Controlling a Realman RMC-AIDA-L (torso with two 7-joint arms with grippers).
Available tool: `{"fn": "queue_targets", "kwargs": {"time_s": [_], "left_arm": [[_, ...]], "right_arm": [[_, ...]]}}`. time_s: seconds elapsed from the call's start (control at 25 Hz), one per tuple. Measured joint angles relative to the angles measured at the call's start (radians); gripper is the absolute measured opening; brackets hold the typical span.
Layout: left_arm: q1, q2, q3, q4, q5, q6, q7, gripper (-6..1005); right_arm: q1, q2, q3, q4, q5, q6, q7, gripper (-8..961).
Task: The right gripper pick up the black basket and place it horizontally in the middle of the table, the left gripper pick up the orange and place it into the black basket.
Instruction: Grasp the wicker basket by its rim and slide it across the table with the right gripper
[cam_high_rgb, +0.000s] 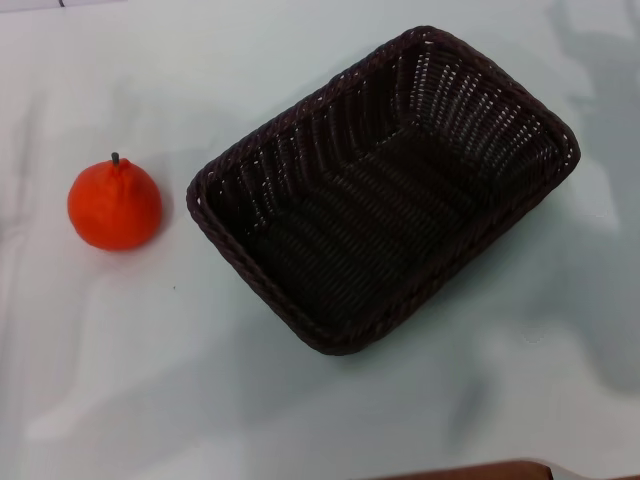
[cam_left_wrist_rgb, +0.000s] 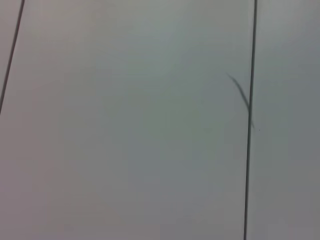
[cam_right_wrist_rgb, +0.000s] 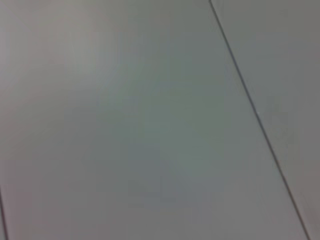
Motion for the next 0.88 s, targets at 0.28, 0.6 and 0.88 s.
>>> {"fn": "queue_targets", "kwargs": {"time_s": [0.28, 0.6, 0.88], "left_arm": [[-0.007, -0.001, -0.001, 0.002, -0.002, 0.000, -0.001, 933], [-0.008, 0.000, -0.006, 0.001, -0.003, 0.000, -0.003, 932], [-0.003, 0.001, -0.005, -0.001, -0.003, 0.000, -0.005, 932]], "right_arm": [[0.000, -0.002, -0.103, -0.047, 0.000, 0.000, 0.071, 929], [-0.002, -0.004, -0.441, -0.369, -0.088, -0.039, 0.550, 912], [0.013, -0.007, -0.657, -0.842, -0.485, -0.043, 1.300, 896]]}}
